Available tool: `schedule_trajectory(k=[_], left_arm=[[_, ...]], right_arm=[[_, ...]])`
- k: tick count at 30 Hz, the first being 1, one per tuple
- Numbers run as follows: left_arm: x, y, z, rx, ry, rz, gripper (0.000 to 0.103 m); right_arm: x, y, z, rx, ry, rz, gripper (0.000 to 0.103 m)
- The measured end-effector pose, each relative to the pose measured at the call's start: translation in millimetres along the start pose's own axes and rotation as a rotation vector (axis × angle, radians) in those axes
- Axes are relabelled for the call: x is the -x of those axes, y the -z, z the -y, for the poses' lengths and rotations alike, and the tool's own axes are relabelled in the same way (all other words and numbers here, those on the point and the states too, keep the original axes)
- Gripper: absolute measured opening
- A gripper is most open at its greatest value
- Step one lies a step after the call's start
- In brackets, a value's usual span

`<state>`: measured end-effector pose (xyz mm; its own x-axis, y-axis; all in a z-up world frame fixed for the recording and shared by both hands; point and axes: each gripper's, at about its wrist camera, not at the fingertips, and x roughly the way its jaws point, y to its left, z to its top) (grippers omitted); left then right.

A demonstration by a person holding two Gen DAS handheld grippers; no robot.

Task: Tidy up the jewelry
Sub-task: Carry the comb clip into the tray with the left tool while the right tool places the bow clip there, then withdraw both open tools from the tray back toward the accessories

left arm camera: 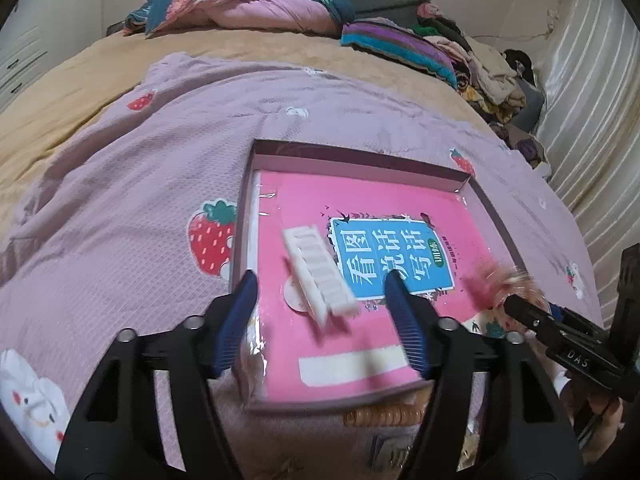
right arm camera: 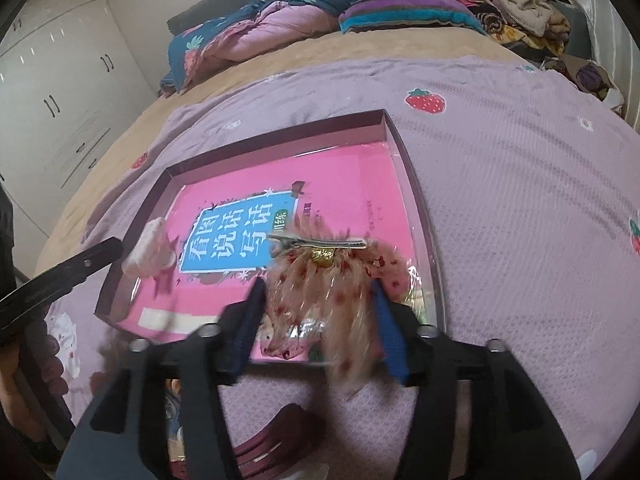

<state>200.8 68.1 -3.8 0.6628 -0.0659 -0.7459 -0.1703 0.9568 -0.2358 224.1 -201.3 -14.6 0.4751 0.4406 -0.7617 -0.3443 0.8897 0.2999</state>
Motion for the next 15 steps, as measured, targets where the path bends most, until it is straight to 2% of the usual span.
schedule_trajectory(k=[2, 4, 6, 10, 15], left_arm=[[6.0, 2.2, -1.7, 0.010, -0.003, 0.008, 0.067], [11.4, 4.0, -3.5, 0.021, -0.001, 0.010, 0.074], [16.9, 5.5, -4.6, 0.028, -0.004, 0.013, 0.080], [27.9, 9.2, -7.1, 0.051, 0.003, 0.020, 0.090], [44.5, 12.5, -9.6, 0.064, 0.005, 0.035, 0.093]], right_arm=[[3.7, 1.4, 0.1, -0.009, -0.011, 0.003, 0.064], [9.3, 3.1, 0.5, -0.021, -0.021, 0.013, 0.076], [15.4, 4.9, 1.3, -0.030, -0.028, 0.025, 0.082], [34.2, 9.3, 0.2, -0.040, -0.046, 0.051, 0.086], [59.9, 11.2, -4.2, -0.033, -0.060, 0.100, 0.092]])
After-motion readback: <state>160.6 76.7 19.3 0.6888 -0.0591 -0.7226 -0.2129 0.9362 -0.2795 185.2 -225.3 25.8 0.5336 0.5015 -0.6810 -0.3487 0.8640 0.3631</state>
